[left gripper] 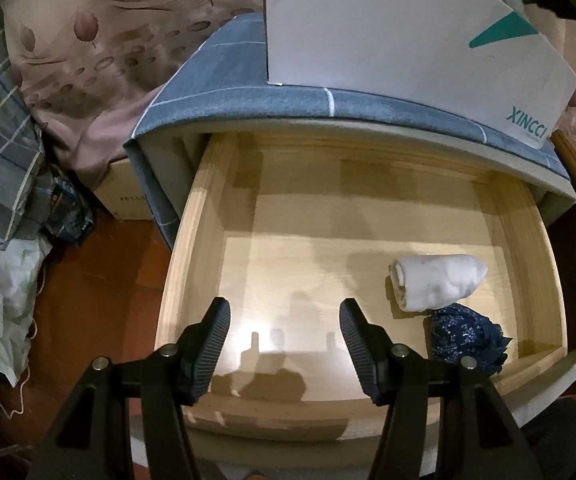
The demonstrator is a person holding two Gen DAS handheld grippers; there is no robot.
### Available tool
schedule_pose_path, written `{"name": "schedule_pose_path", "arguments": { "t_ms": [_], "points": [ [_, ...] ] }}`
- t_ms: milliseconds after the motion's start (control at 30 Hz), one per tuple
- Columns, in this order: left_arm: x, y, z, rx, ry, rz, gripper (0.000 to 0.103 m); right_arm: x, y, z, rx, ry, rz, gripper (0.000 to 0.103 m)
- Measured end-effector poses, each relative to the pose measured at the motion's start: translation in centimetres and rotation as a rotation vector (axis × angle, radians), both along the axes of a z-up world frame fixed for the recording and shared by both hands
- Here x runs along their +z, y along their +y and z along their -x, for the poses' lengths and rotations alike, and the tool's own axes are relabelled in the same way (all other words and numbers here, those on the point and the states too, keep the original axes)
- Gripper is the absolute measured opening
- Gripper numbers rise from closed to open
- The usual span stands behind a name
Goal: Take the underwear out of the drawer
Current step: 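Carry the white bundle into the box with the right tool while the left tool returns, then move the right tool down into the drawer toward the navy floral underwear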
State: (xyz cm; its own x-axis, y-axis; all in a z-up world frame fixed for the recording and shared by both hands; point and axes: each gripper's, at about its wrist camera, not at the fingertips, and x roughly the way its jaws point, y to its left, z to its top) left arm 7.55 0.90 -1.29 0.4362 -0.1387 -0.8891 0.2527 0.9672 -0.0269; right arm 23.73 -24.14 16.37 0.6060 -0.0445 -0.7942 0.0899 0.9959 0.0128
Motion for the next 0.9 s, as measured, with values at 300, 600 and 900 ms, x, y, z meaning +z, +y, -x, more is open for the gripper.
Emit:
{"name": "schedule_pose_path", "arguments": {
  "t_ms": [300,600,900],
  "points": [
    [-0.1,0.5,-0.3,0.028,0.021,0.017,0.058,-2.4,1.1,-1.5,0.000,0.052,0.019,0.043],
    [-0.2,1.7,-0.3,0.080,0.039,0.056,0.058,-0.4,1.6,0.5,0.014,0.020,0.037,0.058],
    [1.4,3.3,0.5,0.118,-0.038,0.166,0.058,0.3,1.7,7.8,0.091,0.057,-0.017,0.067]
  ]
}}
